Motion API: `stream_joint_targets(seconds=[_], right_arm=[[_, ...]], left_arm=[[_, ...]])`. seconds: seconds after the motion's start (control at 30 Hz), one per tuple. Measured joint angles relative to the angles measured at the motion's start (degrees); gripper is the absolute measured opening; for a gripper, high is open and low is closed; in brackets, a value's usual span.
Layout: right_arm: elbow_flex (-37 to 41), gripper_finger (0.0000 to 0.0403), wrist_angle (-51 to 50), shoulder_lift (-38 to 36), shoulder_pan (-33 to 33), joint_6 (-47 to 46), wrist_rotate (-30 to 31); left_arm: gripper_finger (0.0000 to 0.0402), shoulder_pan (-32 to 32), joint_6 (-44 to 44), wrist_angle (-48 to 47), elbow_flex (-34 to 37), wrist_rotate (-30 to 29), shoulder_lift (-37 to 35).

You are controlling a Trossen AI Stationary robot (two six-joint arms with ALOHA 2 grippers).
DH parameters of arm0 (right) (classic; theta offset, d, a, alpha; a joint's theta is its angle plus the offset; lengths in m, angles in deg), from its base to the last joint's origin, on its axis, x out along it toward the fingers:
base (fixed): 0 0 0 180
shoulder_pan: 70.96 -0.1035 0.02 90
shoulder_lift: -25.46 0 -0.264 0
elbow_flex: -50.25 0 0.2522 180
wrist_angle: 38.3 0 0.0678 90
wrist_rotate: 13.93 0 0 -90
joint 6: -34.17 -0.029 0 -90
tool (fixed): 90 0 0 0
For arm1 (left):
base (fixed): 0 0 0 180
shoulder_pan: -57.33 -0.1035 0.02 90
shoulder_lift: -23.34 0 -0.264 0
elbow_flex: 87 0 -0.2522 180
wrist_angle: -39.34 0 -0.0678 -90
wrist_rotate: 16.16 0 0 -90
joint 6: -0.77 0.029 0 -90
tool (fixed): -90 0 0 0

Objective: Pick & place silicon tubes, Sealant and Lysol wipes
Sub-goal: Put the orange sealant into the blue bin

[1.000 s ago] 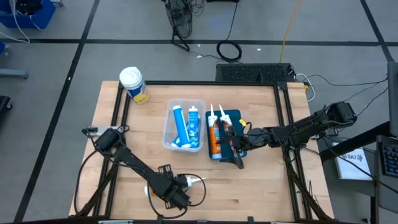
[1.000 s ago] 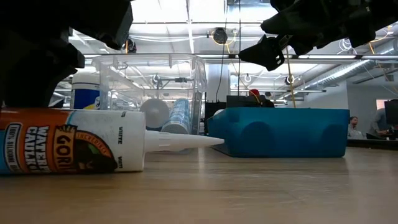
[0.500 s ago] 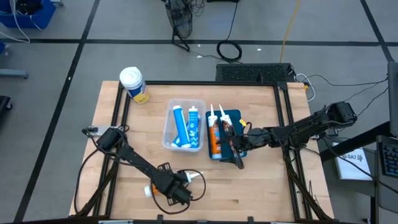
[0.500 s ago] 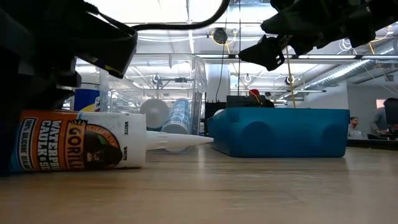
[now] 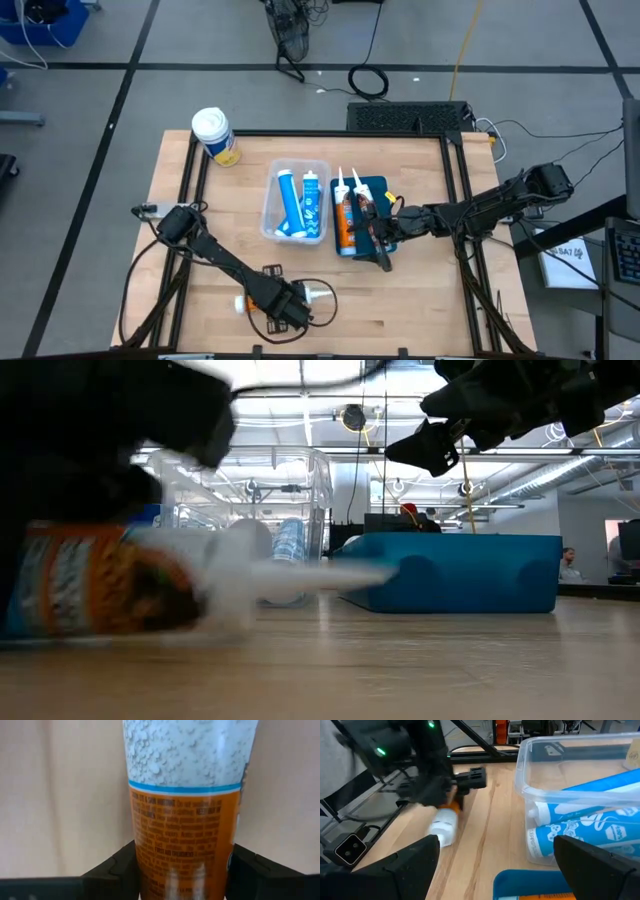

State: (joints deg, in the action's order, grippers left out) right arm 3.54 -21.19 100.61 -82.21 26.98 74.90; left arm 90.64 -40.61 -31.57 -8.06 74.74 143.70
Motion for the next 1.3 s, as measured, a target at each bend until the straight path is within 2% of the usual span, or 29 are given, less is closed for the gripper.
stream_joint_targets(seconds=[0.2,0.57,0.63,0.73,0.83,0.9,0.97,1.07,1.17,1.3], right_arm=[[0.0,0.0366,-2.2,-1.0,0.0,-2.0,-0.1],[0.0,0.0366,-9.5,-6.8,0.0,-2.6,0.0],[0.0,0.0366,-10.8,-7.4,0.0,-2.6,0.9],[0.0,0.0366,-12.6,-7.6,0.0,-2.1,4.1],[0.0,0.0366,-14.0,-7.6,0.0,-1.2,6.7],[0.0,0.0366,-14.0,-7.6,0.0,-0.9,7.5],[0.0,0.0366,-13.6,-7.6,0.0,-0.7,7.4],[0.0,0.0366,-13.3,-7.6,0.0,-0.4,7.4],[0.0,0.0366,-13.2,-7.6,0.0,-0.3,7.4],[0.0,0.0366,-11.2,-7.6,-0.6,-0.3,7.4]], left_arm=[[0.0208,0.0,4.7,0.7,-3.9,-5.3,-7.1],[0.0208,5.3,14.5,-0.3,-4.5,-26.2,-21.4],[0.0208,5.9,12.9,-3.4,-4.6,-30.2,-24.0],[0.0208,5.7,5.3,-13.2,-4.7,-36.3,-26.6],[0.0208,4.1,-0.5,-20.3,-4.6,-39.2,-26.9],[0.0208,2.8,1.1,-17.7,-4.5,-39.3,-27.0],[0.0207,1.8,8.7,-8.3,-3.5,-36.0,-27.2],[0.0207,-0.1,24.1,8.4,0.4,-25.2,-27.0],[0.0207,-2.1,34.7,20.9,4.2,-17.0,-26.9],[0.0207,-6.1,39.9,27.9,9.1,-14.6,-27.1]])
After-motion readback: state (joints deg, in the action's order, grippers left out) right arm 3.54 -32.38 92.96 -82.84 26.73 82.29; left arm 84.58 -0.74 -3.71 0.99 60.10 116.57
